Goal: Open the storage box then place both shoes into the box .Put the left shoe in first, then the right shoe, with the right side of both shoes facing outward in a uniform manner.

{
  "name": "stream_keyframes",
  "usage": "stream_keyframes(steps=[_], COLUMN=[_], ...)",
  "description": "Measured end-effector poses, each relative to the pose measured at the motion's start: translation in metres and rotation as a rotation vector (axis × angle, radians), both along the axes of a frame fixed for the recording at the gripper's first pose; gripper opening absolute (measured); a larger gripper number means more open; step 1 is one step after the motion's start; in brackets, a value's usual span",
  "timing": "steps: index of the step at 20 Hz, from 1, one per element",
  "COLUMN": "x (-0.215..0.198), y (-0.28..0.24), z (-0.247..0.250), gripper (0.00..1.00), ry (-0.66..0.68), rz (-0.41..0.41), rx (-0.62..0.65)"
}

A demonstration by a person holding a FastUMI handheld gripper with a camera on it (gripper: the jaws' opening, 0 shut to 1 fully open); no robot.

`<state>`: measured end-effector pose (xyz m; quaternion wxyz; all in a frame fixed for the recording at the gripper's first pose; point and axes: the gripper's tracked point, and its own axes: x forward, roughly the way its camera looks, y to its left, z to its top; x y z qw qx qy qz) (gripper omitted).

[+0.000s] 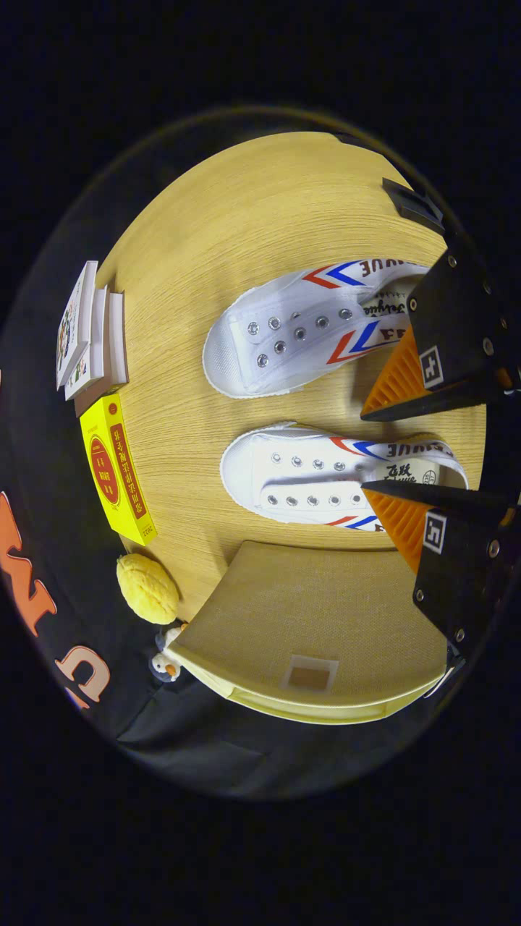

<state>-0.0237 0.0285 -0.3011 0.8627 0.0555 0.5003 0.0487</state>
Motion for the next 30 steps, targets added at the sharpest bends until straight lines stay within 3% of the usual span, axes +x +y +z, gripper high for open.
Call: stream_keyframes(steps=[3, 7, 12, 14, 15, 17, 20, 24, 30], x=[0.004, 0.005, 0.006, 0.006, 0.006, 0.006, 0.007, 0.011, 0.017], y=[0.004, 0.008, 0.005, 0.008, 0.008, 0.008, 0.009, 0.026, 0.039], z=[-0.009, -0.019, -0.023, -0.021, -0.022, -0.022, -0.018, 0.000, 0.056], gripper=[0.30, 0.18, 0.21, 0.32, 0.30, 0.15, 0.00, 0.00, 0.00], ry=[0.020, 0.044, 0.069, 0.040, 0.019, 0.000, 0.006, -0.039, -0.119], rz=[0.027, 0.055, 0.054, 0.070, 0.079, 0.047, -0.028, -0.074, -0.085], rx=[-0.025, -0.048, -0.018, 0.012, 0.023, 0.066, 0.171, 0.334, 0.438])
